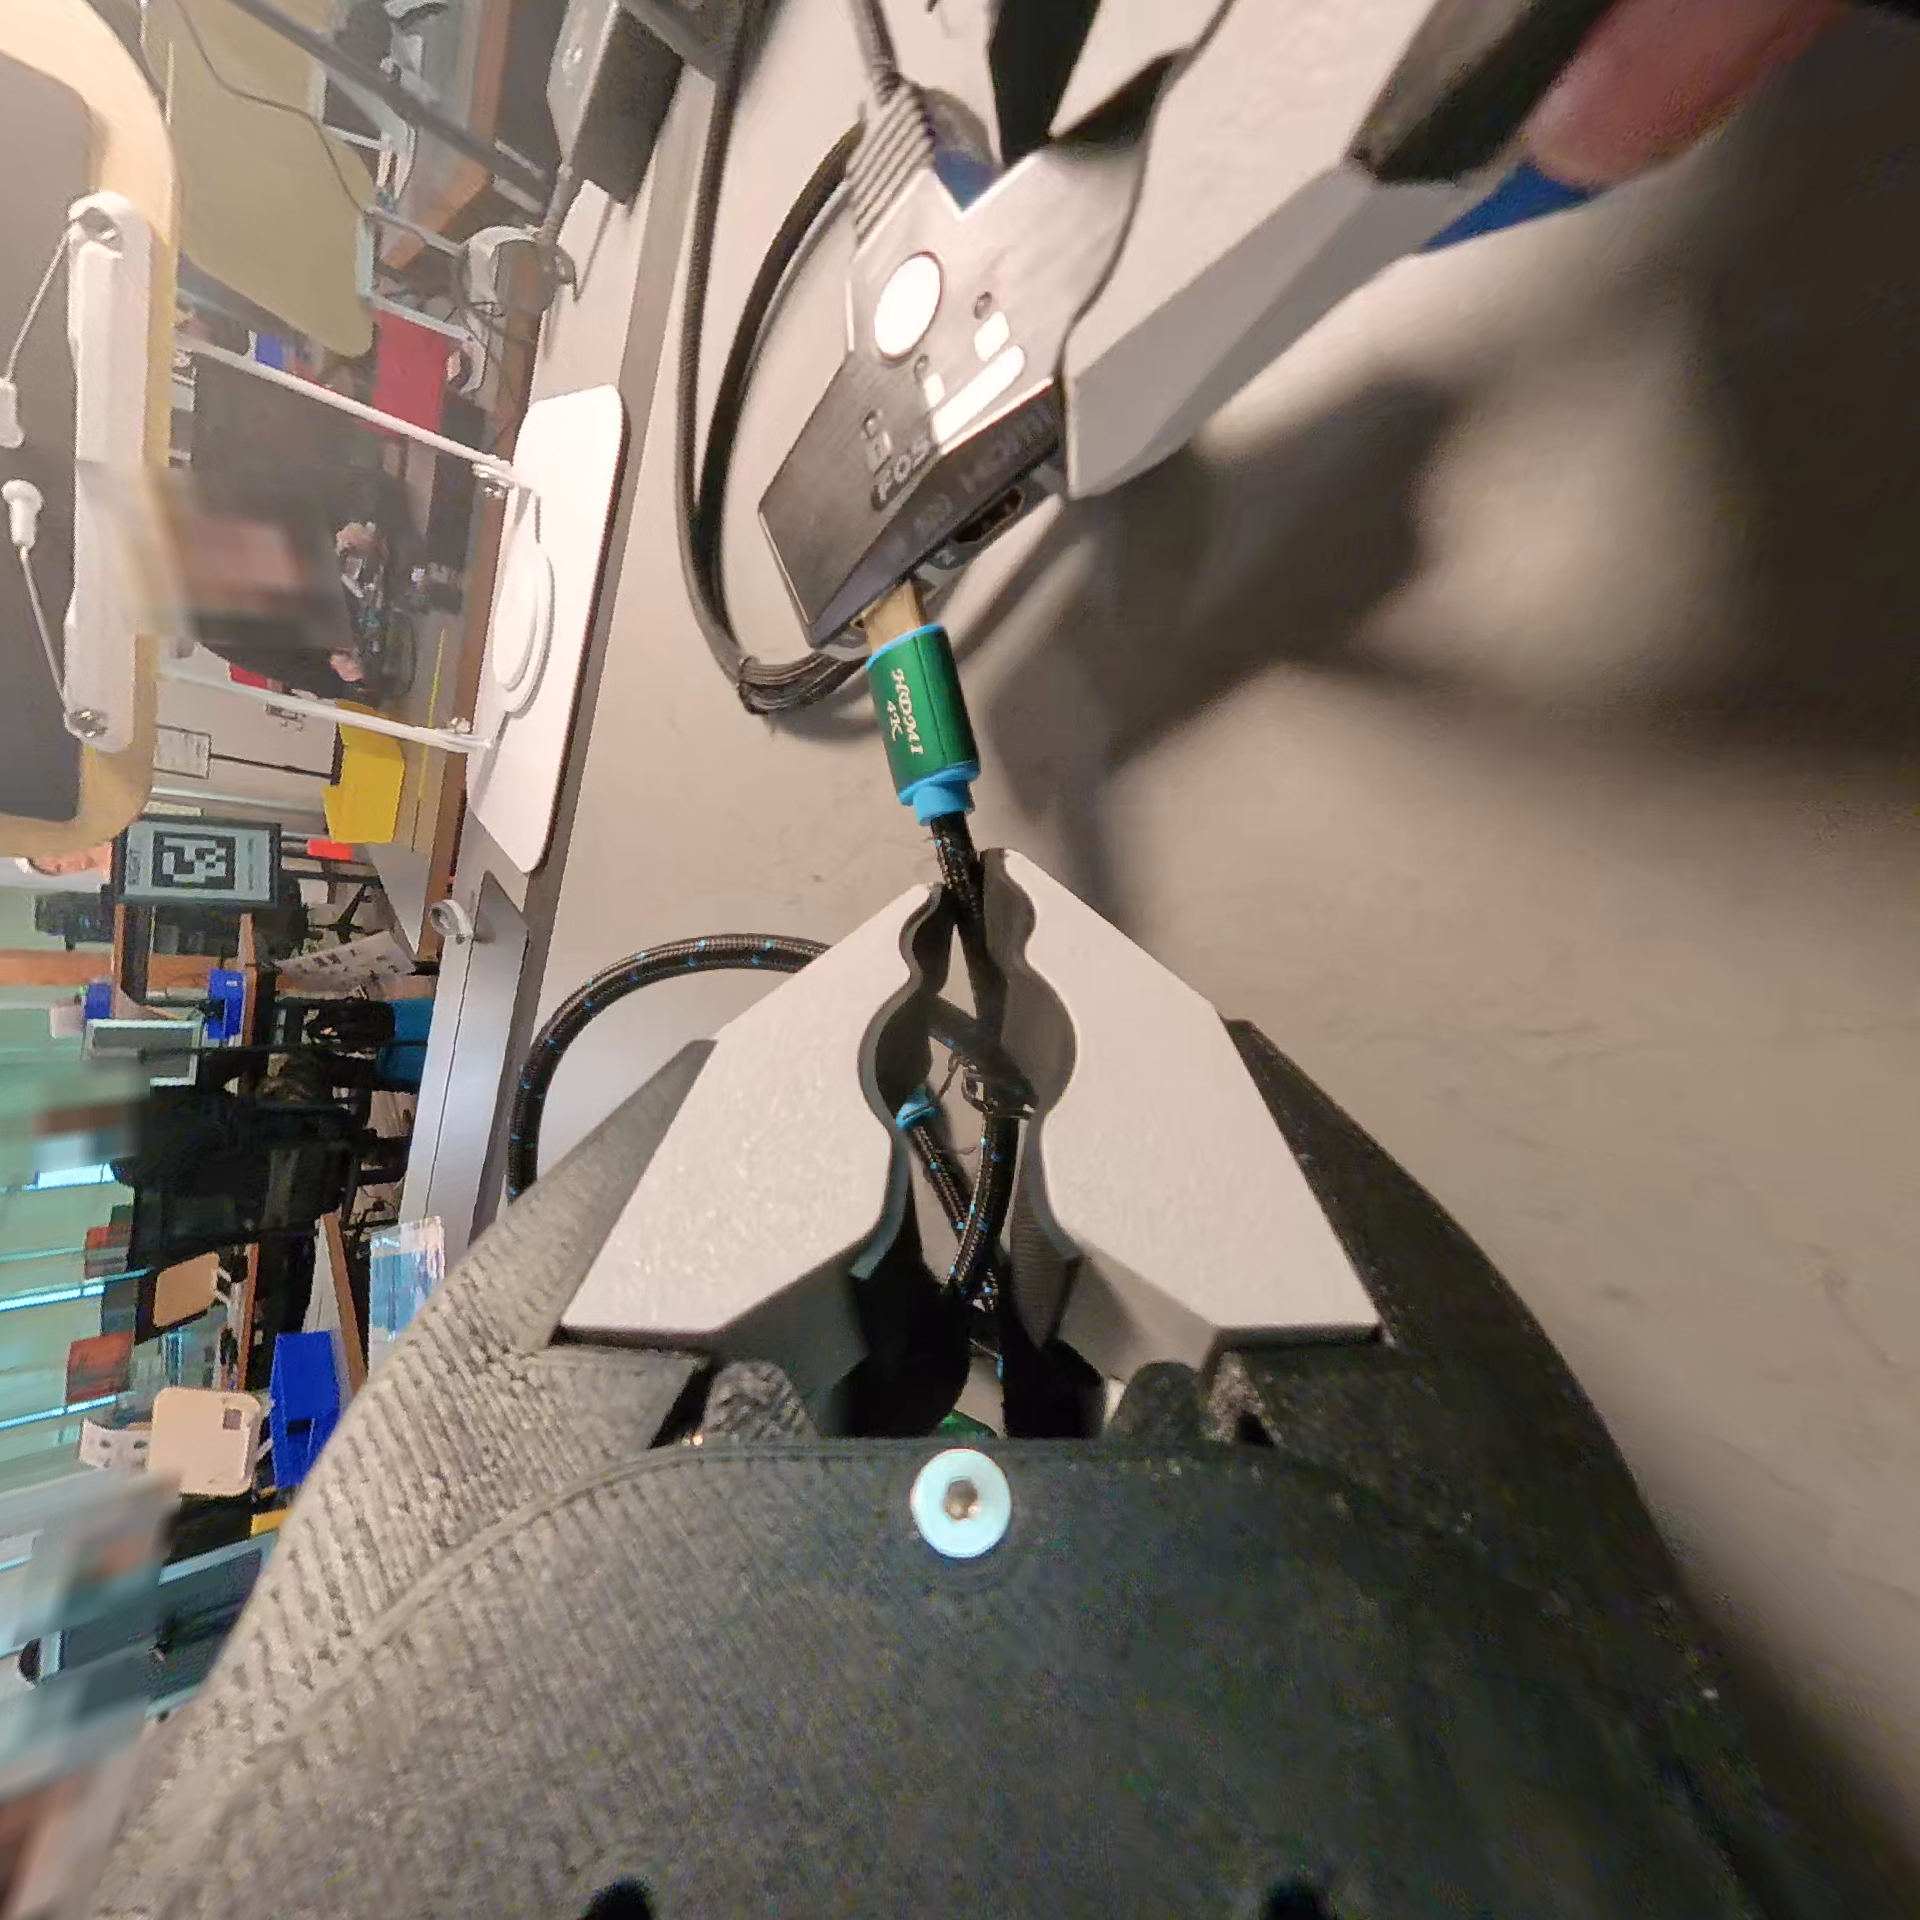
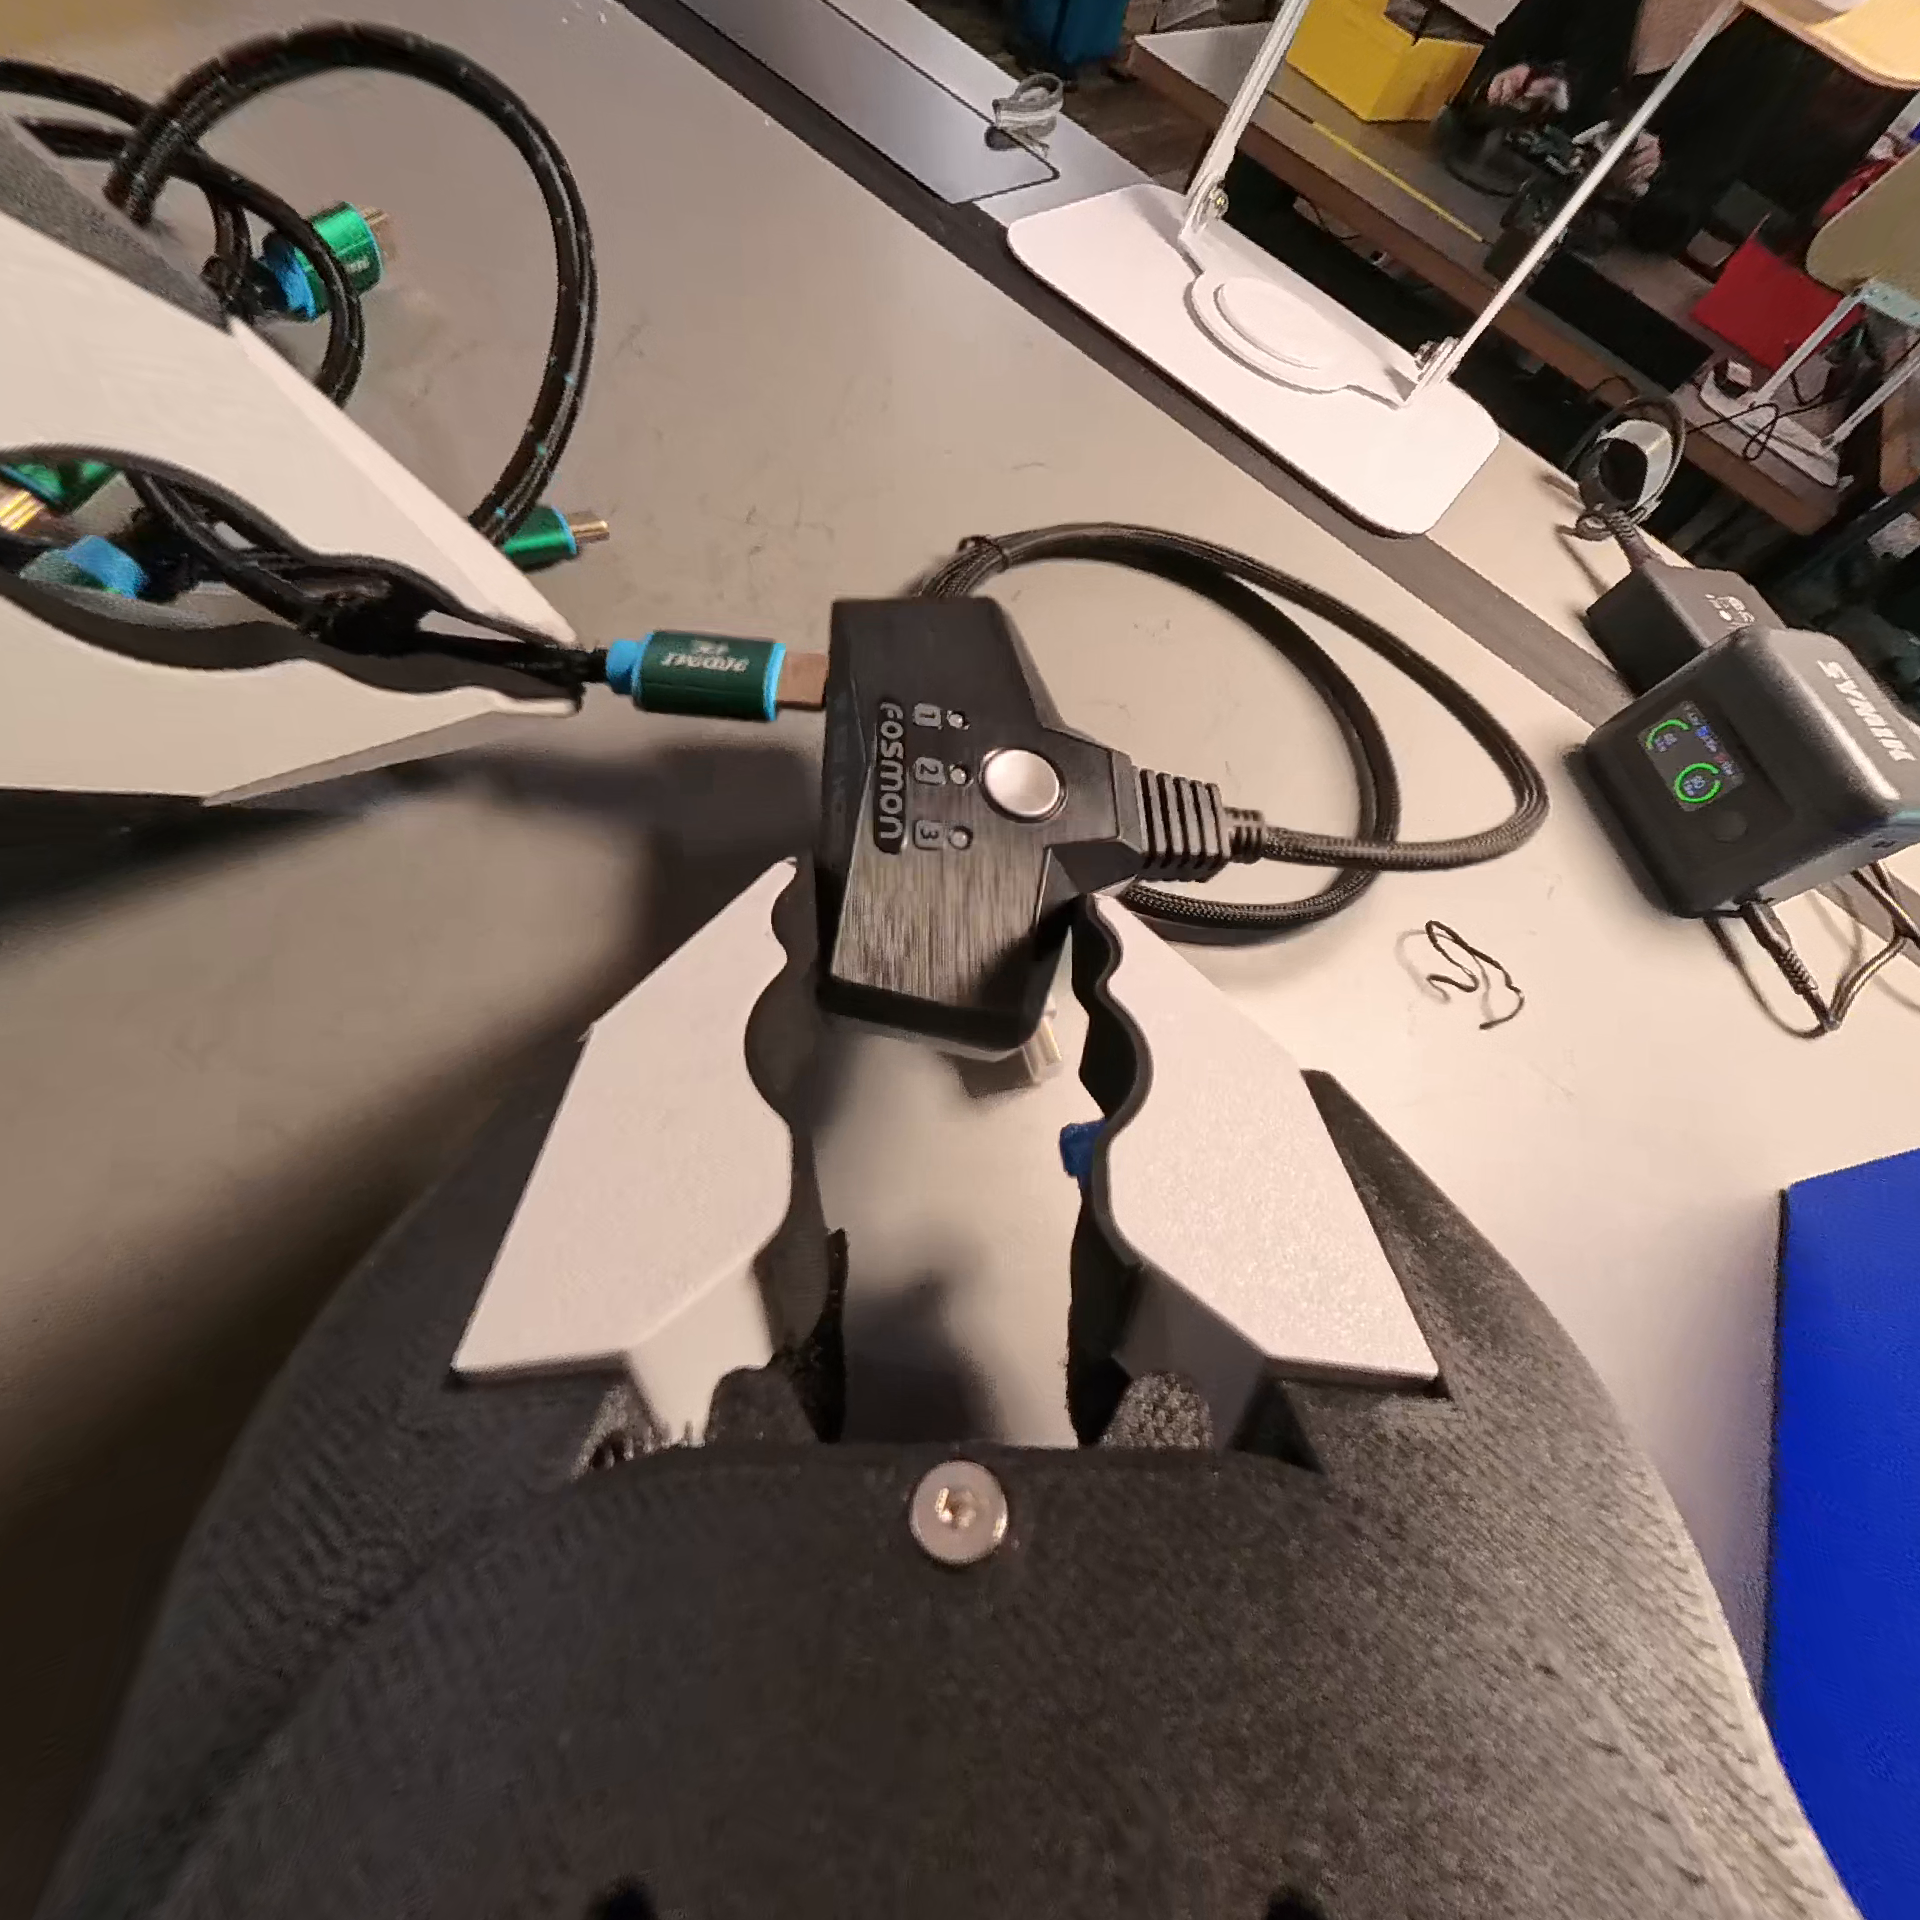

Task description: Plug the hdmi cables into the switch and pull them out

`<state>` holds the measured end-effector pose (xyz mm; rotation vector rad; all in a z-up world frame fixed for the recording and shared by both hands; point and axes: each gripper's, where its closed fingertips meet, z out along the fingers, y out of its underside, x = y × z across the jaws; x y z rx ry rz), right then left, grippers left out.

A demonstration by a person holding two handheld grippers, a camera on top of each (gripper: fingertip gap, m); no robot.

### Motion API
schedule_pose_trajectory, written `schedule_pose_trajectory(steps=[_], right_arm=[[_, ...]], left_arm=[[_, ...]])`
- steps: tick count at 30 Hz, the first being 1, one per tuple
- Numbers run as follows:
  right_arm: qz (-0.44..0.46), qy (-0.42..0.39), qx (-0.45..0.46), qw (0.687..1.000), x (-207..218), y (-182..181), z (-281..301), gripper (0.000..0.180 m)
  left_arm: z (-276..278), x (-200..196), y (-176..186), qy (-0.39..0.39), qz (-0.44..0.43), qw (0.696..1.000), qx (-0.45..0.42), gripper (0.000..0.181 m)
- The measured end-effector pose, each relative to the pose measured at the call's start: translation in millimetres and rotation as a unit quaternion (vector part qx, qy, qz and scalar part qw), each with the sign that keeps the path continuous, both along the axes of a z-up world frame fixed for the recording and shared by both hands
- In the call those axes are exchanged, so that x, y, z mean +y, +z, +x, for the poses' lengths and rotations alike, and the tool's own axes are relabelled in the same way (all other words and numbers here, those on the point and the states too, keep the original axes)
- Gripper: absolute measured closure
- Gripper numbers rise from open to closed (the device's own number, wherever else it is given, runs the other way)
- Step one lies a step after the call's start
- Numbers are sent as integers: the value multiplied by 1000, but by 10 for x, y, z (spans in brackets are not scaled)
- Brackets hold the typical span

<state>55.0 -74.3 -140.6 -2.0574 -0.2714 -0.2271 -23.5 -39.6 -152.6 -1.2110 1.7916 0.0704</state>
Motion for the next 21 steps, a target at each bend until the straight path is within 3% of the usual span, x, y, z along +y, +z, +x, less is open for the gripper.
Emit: schedule_pose_trajectory(steps=[7,15,21], right_arm=[[3,5,8,1000,1,15,-29,129],[2,9,-67,998,5,8,-62,129],[-5,9,-54,998,12,-32,-73,129]], left_arm=[[-1,62,18,10,-14,1000,-15,175],[-31,127,48,14,43,999,7,175],[-53,204,-14,-3,85,995,45,174]])
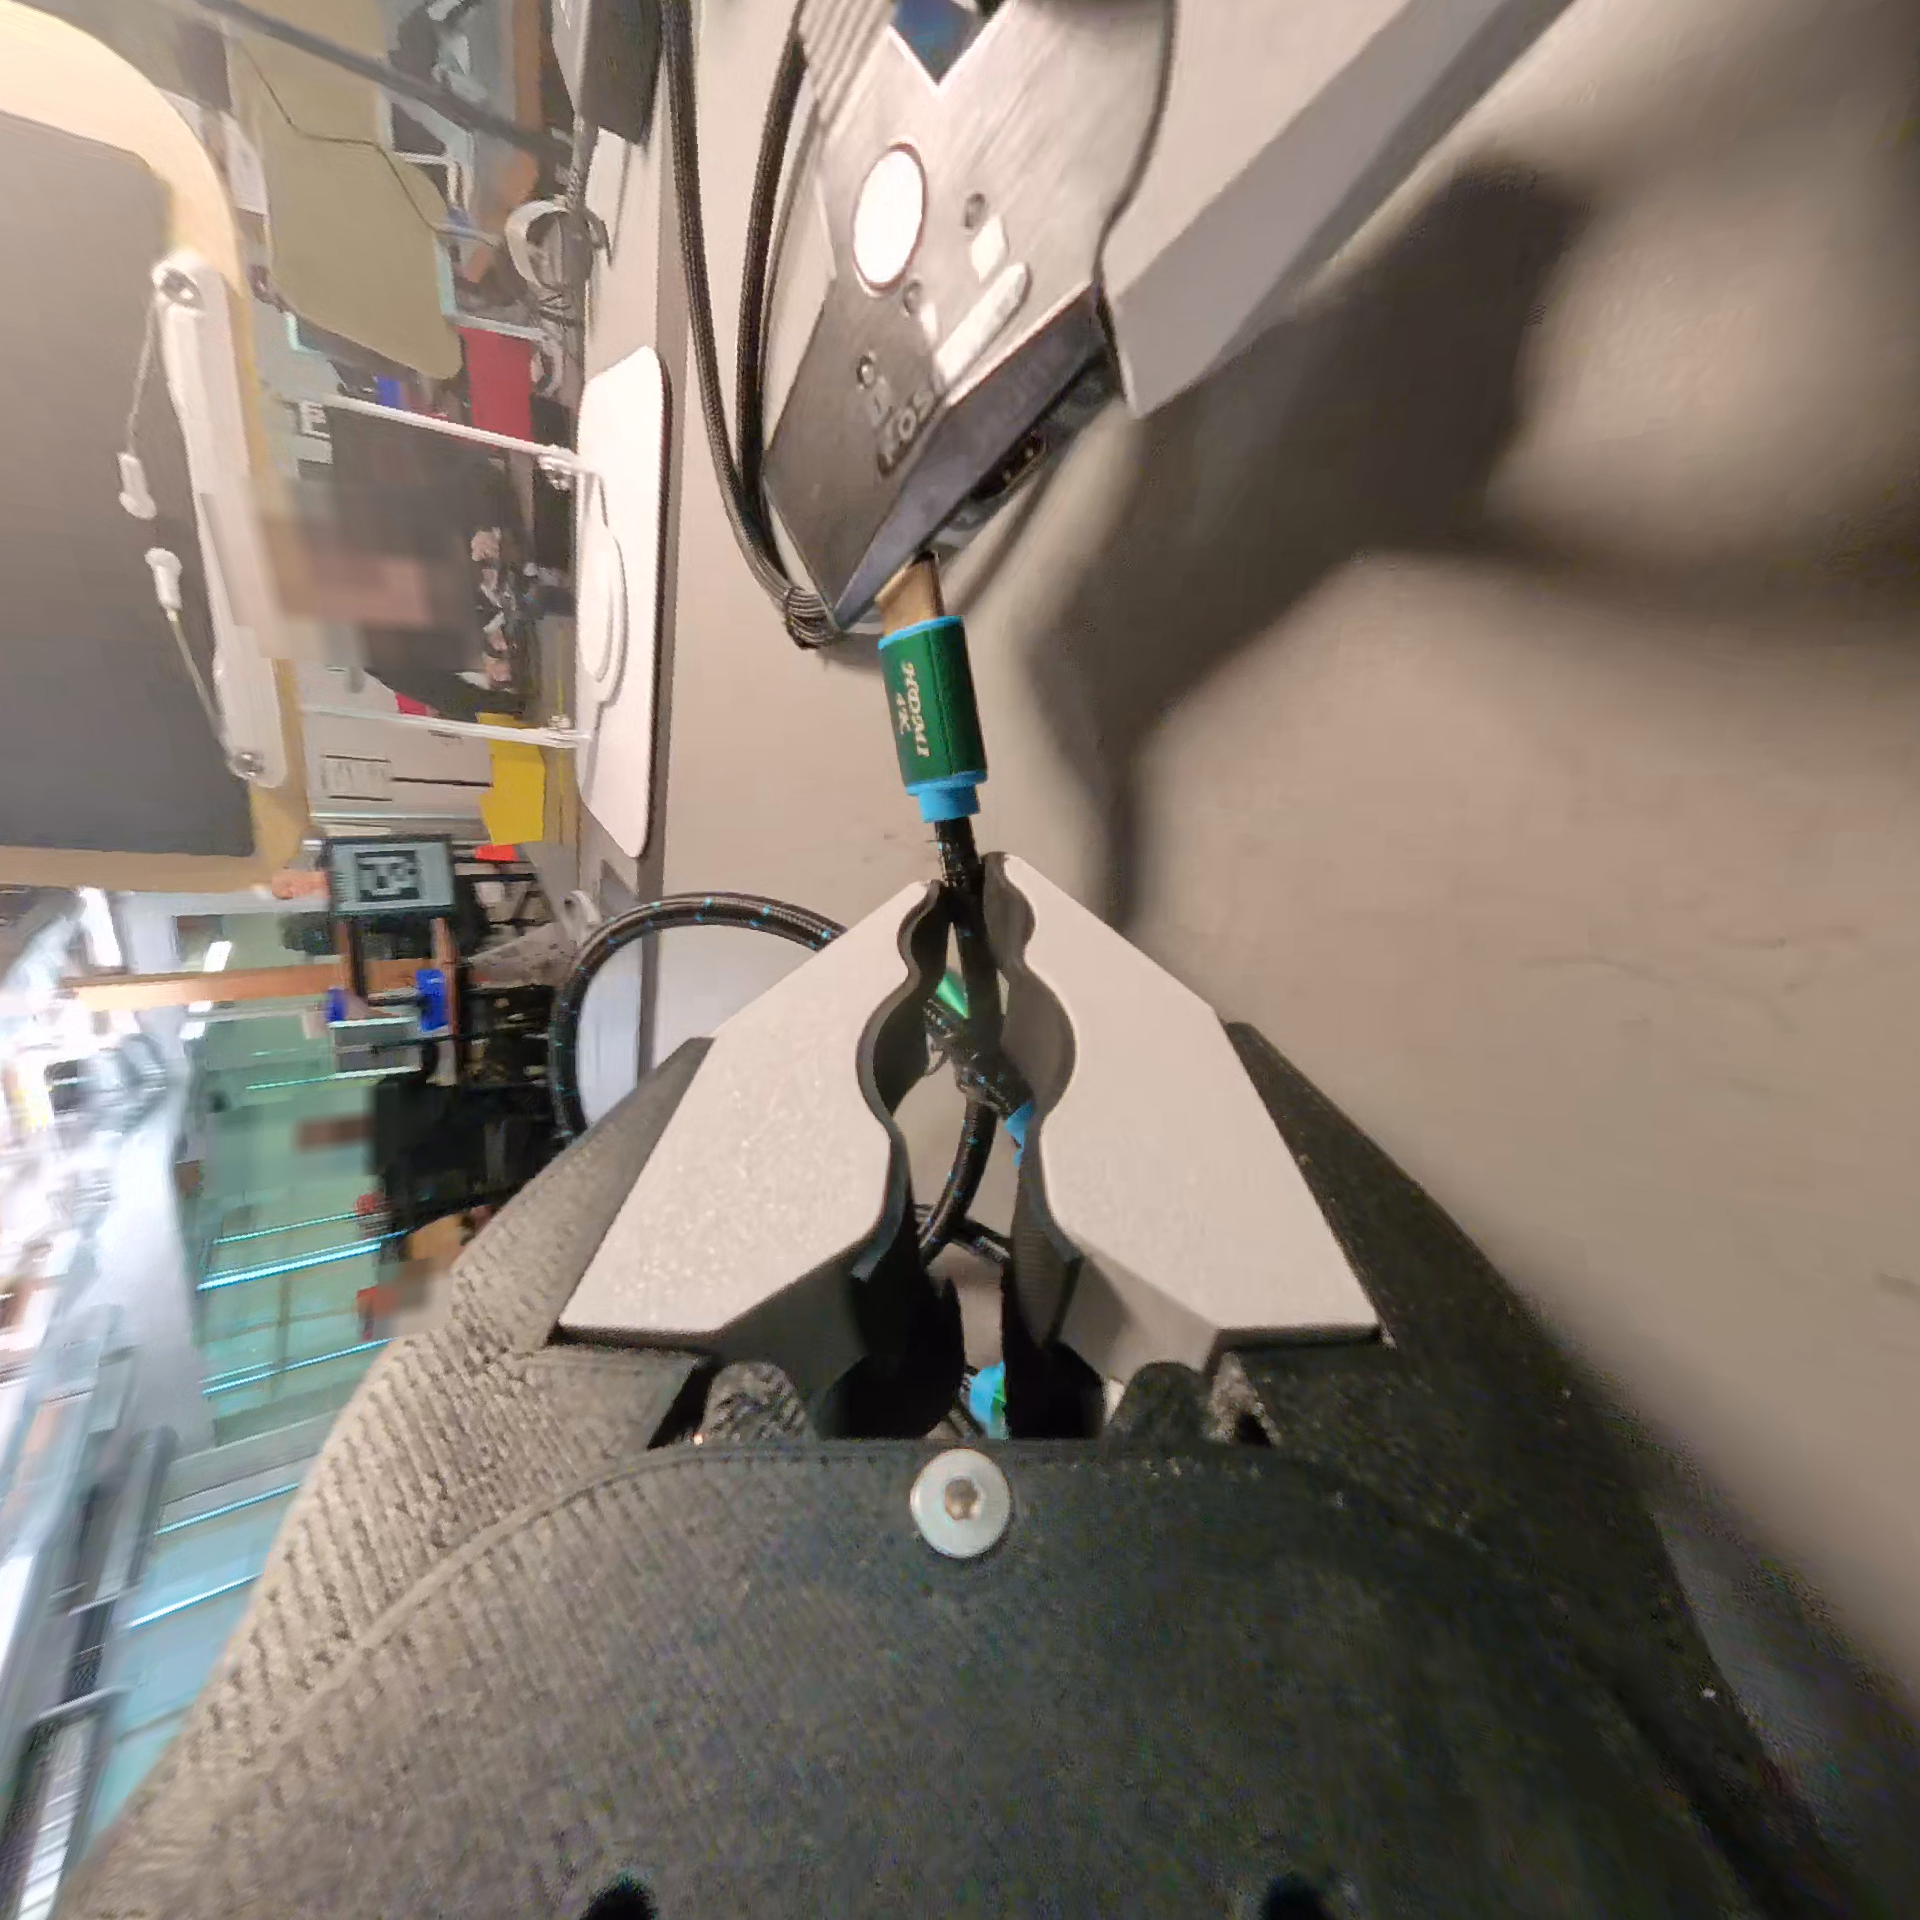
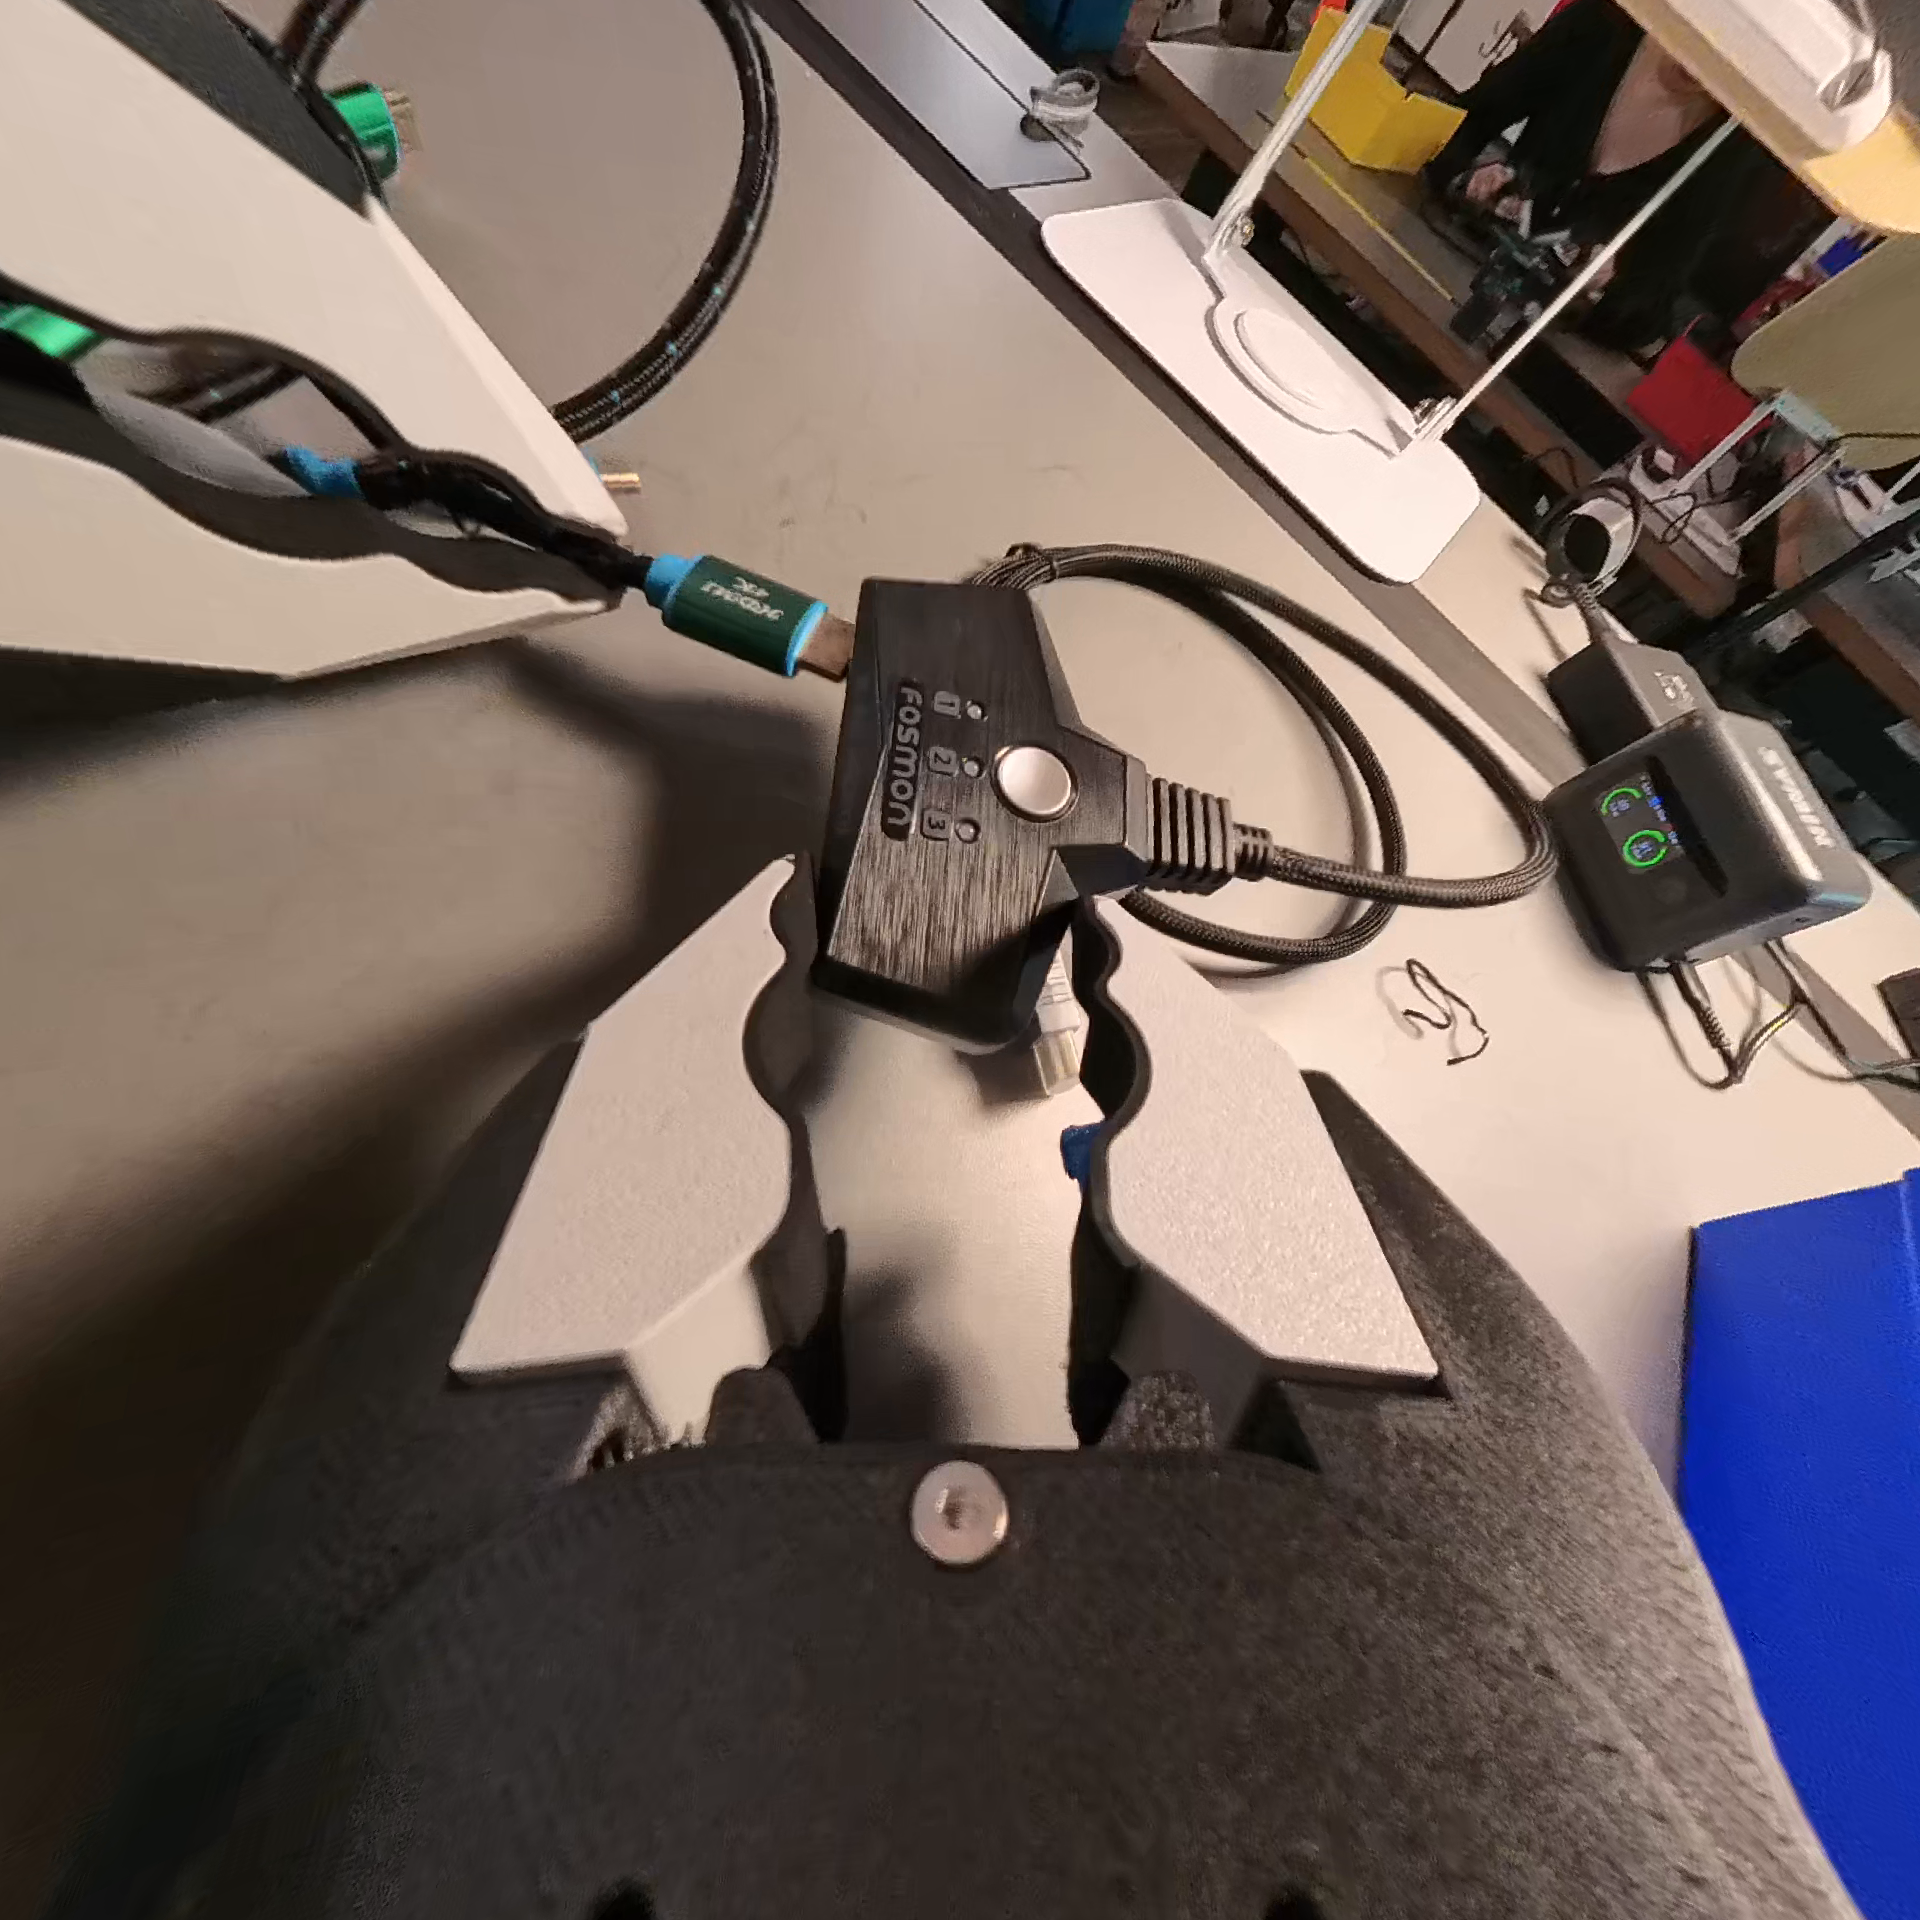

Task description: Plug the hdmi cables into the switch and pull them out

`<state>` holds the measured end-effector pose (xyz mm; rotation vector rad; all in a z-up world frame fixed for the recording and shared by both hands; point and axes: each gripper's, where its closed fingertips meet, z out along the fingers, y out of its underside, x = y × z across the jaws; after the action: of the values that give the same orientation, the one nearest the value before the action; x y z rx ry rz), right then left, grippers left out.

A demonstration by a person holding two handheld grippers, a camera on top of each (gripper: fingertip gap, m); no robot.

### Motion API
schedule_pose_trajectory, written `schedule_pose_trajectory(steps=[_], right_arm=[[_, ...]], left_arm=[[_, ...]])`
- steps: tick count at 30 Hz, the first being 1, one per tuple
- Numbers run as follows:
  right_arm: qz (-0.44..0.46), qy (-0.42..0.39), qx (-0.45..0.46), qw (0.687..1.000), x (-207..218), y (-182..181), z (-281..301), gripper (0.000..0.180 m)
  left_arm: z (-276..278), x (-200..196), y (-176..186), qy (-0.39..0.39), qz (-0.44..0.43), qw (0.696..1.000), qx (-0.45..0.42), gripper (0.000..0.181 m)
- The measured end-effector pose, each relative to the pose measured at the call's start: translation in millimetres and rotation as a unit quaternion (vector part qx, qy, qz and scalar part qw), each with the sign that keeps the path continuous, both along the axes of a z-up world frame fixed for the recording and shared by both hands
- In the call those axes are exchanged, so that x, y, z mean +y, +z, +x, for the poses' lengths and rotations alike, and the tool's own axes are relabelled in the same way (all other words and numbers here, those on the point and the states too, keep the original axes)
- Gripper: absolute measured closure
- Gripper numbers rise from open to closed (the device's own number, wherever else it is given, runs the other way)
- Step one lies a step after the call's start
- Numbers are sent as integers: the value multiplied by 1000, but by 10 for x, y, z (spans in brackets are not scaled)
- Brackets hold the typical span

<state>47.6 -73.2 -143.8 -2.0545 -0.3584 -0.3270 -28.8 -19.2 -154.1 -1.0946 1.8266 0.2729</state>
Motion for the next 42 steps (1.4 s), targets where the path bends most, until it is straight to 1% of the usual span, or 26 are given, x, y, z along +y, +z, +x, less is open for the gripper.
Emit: schedule_pose_trajectory(steps=[3,6,8,11,14,15,18,20,23,28,33,36,39,42], right_arm=[[-11,-1,24,1000,-2,-39,17,128],[-6,0,26,1000,7,-22,2,128],[-9,0,24,1000,8,-33,-2,128],[-9,1,27,1000,9,-31,-3,128],[-9,1,34,999,10,-25,-5,128],[-9,1,36,999,9,-24,-6,128],[-9,3,49,999,7,-16,-6,128],[-9,2,53,999,2,-11,4,129],[-10,0,54,998,-2,-8,13,129],[-10,-3,45,999,-6,-11,4,129],[-11,6,58,998,-4,-14,-78,128],[-9,10,62,998,-5,-8,-71,128],[-8,21,73,997,-6,5,-76,128],[-17,51,64,996,-38,4,-83,126]], left_arm=[[17,-56,27,-5,-100,994,-39,173],[35,-167,10,-29,-227,971,-66,156],[29,-167,-19,-28,-273,960,-65,144],[52,-95,25,-25,-274,959,-69,135],[124,-82,-11,-28,-287,956,-46,134],[167,-63,-24,-24,-292,955,-45,136],[240,-57,-134,-11,-316,948,-23,150],[268,-104,-168,-16,-327,945,-20,159],[295,-94,-142,-17,-310,950,-40,160],[321,-76,-144,5,-295,953,-62,161],[348,9,-144,38,-282,955,-84,161],[359,2,-161,16,-277,958,-74,161],[357,-15,-161,-3,-291,954,-74,161],[347,-30,-163,-18,-298,951,-74,161]])
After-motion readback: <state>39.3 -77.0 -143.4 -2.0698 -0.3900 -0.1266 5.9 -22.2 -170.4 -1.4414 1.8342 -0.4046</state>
